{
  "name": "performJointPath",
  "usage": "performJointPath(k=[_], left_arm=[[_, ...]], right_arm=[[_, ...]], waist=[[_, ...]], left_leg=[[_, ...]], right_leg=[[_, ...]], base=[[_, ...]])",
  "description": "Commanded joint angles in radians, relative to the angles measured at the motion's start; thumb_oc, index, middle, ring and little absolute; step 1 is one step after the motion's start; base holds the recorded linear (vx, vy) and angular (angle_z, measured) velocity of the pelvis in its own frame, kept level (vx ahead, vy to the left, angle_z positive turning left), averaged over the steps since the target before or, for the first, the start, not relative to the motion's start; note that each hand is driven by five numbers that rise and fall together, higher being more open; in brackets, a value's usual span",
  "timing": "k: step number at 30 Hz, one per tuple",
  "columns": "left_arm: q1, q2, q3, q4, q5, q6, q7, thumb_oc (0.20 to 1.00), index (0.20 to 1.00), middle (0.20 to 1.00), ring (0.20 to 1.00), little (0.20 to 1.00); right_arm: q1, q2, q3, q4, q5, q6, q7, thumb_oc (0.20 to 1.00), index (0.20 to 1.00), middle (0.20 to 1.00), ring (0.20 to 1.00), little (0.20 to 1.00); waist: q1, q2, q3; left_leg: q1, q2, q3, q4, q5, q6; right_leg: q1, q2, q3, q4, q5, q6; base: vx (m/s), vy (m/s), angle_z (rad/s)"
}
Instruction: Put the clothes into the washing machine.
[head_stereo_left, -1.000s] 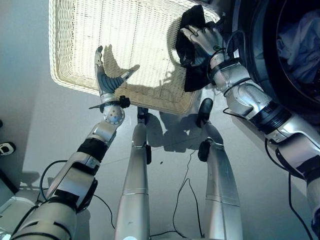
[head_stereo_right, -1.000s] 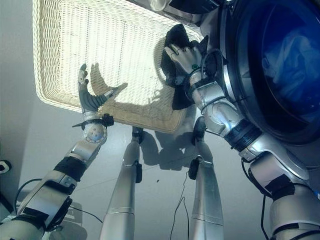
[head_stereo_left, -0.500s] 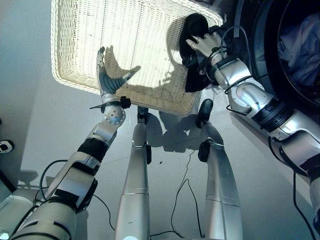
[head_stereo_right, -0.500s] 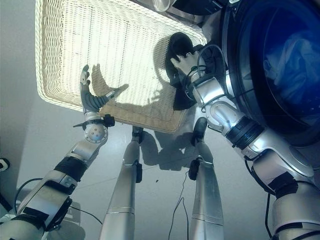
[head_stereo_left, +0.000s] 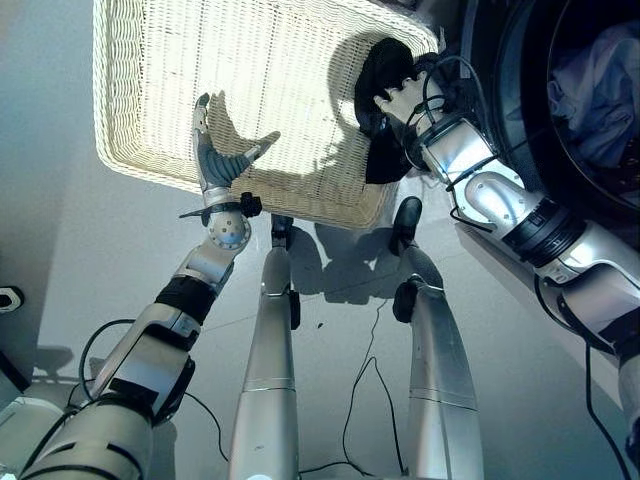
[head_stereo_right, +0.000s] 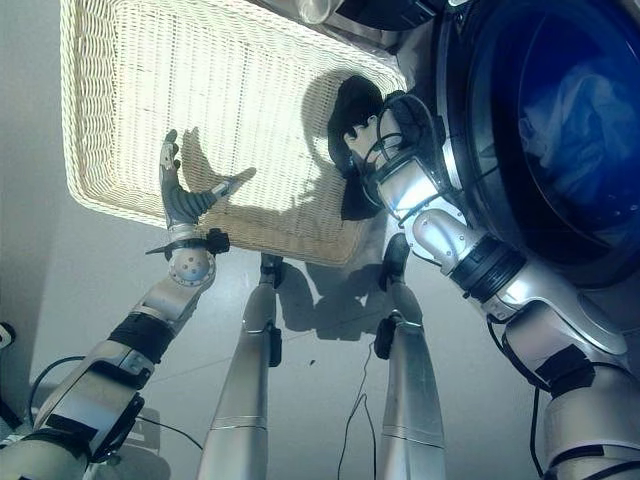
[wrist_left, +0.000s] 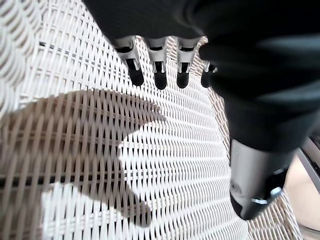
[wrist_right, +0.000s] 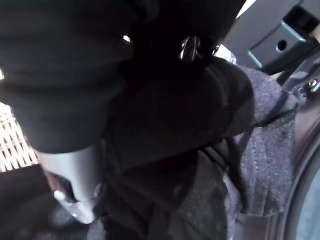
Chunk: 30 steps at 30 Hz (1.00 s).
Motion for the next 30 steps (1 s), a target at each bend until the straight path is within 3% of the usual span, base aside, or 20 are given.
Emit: performJointPath(k=[1, 13, 23, 26, 30], left_arm=[[-0.025, 0.014, 0.034, -0.026, -0.005, -0.021, 0.013, 1.000, 1.000, 1.000, 1.000, 1.000], [-0.036, 0.004, 0.024, -0.013, -0.007, -0.030, 0.022, 1.000, 1.000, 1.000, 1.000, 1.000], [-0.044, 0.004, 0.012, -0.002, -0.017, -0.035, 0.030, 1.000, 1.000, 1.000, 1.000, 1.000], [-0.045, 0.001, 0.011, -0.003, -0.014, -0.036, 0.032, 1.000, 1.000, 1.000, 1.000, 1.000], [-0.045, 0.004, 0.016, -0.012, -0.011, -0.028, 0.033, 1.000, 1.000, 1.000, 1.000, 1.000]], right_arm=[[0.050, -0.024, 0.055, 0.033, -0.058, -0.030, 0.040, 0.200, 0.200, 0.200, 0.200, 0.200], [0.017, -0.008, 0.087, 0.128, -0.071, -0.013, -0.030, 0.200, 0.200, 0.200, 0.200, 0.200], [0.004, -0.014, 0.095, 0.175, 0.023, 0.025, -0.142, 0.200, 0.200, 0.200, 0.200, 0.200], [0.003, -0.015, 0.092, 0.173, 0.080, 0.046, -0.175, 0.200, 0.200, 0.200, 0.200, 0.200], [0.019, -0.023, 0.046, 0.144, 0.441, 0.103, -0.311, 0.200, 0.200, 0.200, 0.200, 0.200]], waist=[[-0.004, 0.001, 0.003], [0.002, 0.007, 0.003], [0.003, 0.010, 0.003], [0.002, 0.011, 0.003], [-0.002, 0.009, 0.003]], left_leg=[[-0.016, -0.123, 0.055, 0.028, -0.003, 0.101], [-0.024, -0.132, 0.050, 0.030, -0.003, 0.106], [-0.032, -0.132, 0.048, 0.035, -0.004, 0.108], [-0.034, -0.132, 0.048, 0.033, -0.004, 0.108], [-0.035, -0.135, 0.045, 0.030, -0.003, 0.110]], right_leg=[[0.051, 0.091, -0.066, -0.114, 0.094, 0.073], [0.046, 0.091, -0.068, -0.121, 0.099, 0.070], [0.040, 0.091, -0.067, -0.116, 0.096, 0.069], [0.038, 0.091, -0.067, -0.116, 0.096, 0.069], [0.035, 0.096, -0.064, -0.114, 0.095, 0.067]], base=[[0.00, 0.000, 0.00], [0.00, 0.000, 0.00], [0.00, 0.000, 0.00], [0.00, 0.000, 0.00], [0.00, 0.000, 0.00]])
